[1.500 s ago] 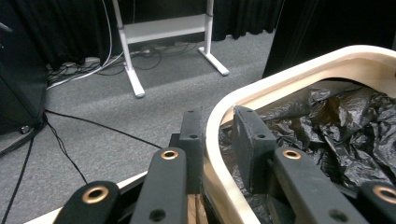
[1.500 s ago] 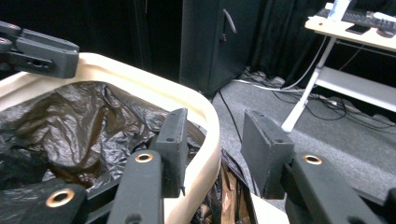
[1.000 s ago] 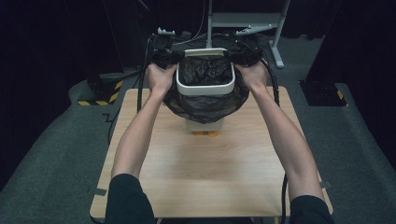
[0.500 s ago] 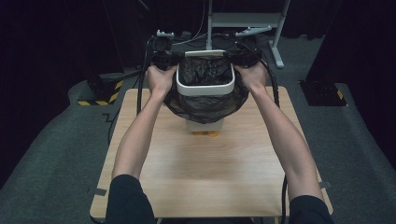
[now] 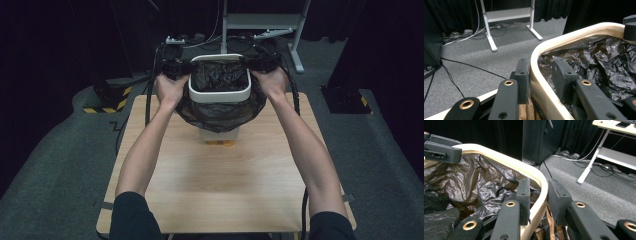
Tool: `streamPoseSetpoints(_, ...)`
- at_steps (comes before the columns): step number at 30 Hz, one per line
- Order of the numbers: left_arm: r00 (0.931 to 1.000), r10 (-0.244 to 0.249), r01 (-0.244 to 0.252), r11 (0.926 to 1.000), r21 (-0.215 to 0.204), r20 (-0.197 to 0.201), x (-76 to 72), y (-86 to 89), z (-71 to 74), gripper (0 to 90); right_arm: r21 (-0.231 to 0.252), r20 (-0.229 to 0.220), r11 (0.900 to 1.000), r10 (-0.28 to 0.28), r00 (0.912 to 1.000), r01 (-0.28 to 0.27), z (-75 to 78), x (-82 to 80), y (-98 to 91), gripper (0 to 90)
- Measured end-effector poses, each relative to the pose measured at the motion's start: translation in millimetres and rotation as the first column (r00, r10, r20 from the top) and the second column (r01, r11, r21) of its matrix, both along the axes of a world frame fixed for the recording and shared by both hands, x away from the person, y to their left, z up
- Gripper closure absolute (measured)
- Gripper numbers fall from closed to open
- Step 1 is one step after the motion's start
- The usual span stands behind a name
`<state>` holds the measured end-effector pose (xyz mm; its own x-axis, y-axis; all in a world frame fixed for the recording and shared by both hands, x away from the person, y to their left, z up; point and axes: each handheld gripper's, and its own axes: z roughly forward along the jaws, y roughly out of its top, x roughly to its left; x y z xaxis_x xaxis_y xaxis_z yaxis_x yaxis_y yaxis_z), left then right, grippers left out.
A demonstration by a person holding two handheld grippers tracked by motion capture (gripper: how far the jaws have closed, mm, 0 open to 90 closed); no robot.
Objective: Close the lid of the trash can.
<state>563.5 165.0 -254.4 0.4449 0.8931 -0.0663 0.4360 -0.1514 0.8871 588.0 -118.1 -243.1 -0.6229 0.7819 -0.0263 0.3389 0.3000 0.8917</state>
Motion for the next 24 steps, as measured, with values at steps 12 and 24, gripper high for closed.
streamPoseSetpoints(12,0.9999,-0.013,0.013,0.9995,-0.027,0.004,-4.6,1.4,-4.1,59.6,0.033,-0.020,0.9994,-0.005,0.9998,0.006,-6.8,-1.5,-4.5,66.4)
streamPoseSetpoints(24,0.9994,-0.031,0.031,0.9983,-0.050,-0.012,-17.3,5.9,-10.2,57.7,0.023,-0.024,0.9996,0.020,0.9995,-0.019,-5.7,-13.9,-8.2,68.9)
